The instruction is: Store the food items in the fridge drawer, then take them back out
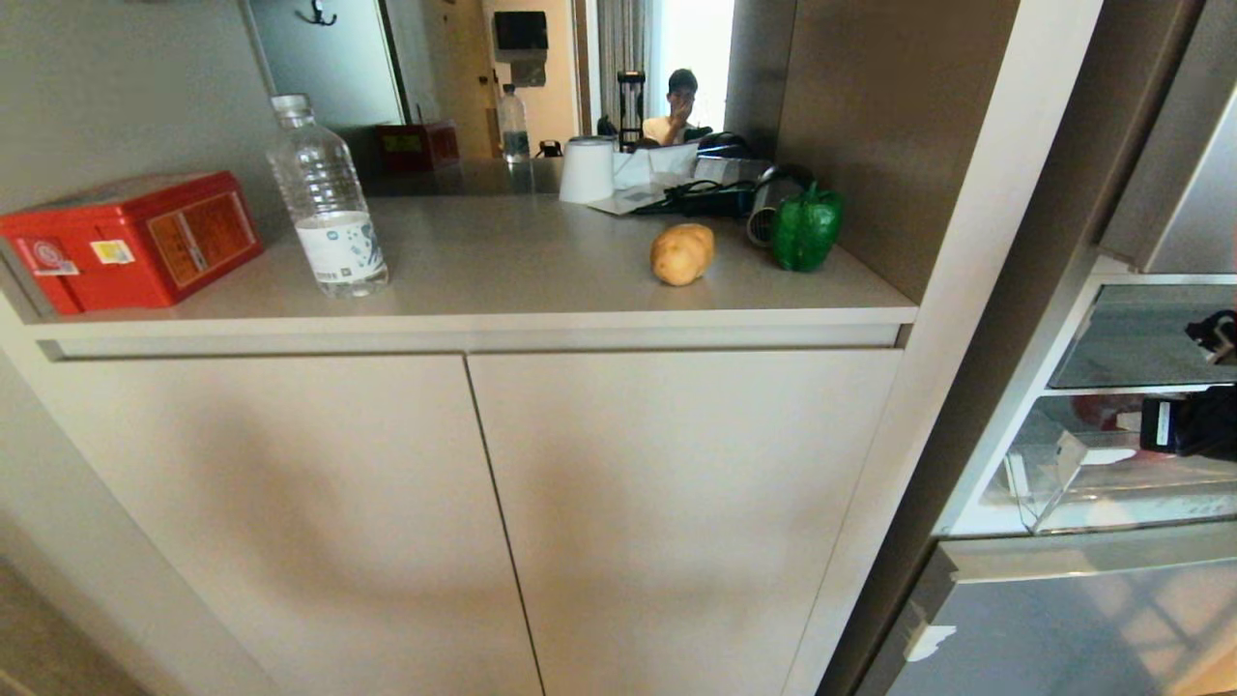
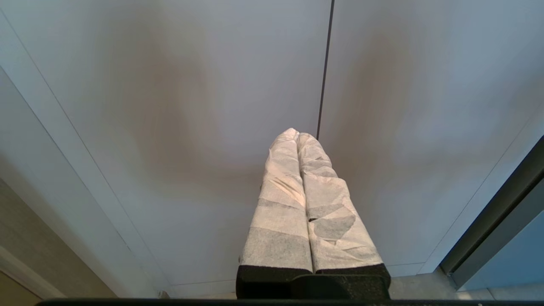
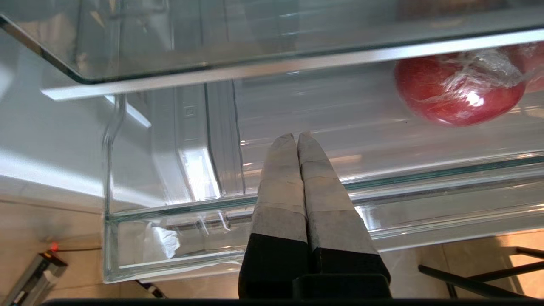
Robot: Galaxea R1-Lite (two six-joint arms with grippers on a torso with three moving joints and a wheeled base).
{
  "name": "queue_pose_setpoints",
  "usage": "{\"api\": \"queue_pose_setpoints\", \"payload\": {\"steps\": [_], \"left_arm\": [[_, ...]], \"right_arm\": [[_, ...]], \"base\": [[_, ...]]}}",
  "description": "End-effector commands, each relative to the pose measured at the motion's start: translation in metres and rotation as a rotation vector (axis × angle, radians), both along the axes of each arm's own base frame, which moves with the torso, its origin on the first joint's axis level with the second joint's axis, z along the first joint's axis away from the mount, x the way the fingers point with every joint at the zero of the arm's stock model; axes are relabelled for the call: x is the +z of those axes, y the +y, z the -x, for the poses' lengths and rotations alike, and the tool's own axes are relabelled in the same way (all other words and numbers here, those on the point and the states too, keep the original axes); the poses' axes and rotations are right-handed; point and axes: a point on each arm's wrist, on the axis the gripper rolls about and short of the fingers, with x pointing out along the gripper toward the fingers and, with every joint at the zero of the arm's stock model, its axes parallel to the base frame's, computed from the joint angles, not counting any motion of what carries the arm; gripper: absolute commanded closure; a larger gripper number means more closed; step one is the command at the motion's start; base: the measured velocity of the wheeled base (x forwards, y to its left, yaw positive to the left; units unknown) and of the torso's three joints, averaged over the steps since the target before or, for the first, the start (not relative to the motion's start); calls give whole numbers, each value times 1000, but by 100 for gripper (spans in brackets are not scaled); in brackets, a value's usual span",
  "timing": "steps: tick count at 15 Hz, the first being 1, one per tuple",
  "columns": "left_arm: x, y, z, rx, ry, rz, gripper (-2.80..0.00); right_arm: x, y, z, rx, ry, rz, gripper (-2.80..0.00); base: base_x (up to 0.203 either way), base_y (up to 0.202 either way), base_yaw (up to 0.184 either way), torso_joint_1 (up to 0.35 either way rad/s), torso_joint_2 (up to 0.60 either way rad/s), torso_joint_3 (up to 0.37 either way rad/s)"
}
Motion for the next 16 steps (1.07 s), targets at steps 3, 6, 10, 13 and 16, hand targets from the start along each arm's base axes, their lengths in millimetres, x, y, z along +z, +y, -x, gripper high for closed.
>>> {"api": "queue_pose_setpoints", "payload": {"steps": [3, 6, 10, 13, 16], "left_arm": [[-3, 0, -1, 0, 10, 0, 0], [-3, 0, -1, 0, 10, 0, 0], [-3, 0, -1, 0, 10, 0, 0], [-3, 0, -1, 0, 10, 0, 0], [-3, 0, -1, 0, 10, 0, 0]], "right_arm": [[-3, -2, 5, -10, 13, -6, 0], [0, 1, 14, -9, 17, 6, 0], [5, 5, 25, -9, 18, 20, 0], [3, 7, 30, -29, 59, 44, 0], [6, 7, 41, -40, 64, 51, 0]], "base": [[0, 0, 0, 0, 0, 0], [0, 0, 0, 0, 0, 0], [0, 0, 0, 0, 0, 0], [0, 0, 0, 0, 0, 0], [0, 0, 0, 0, 0, 0]]}}
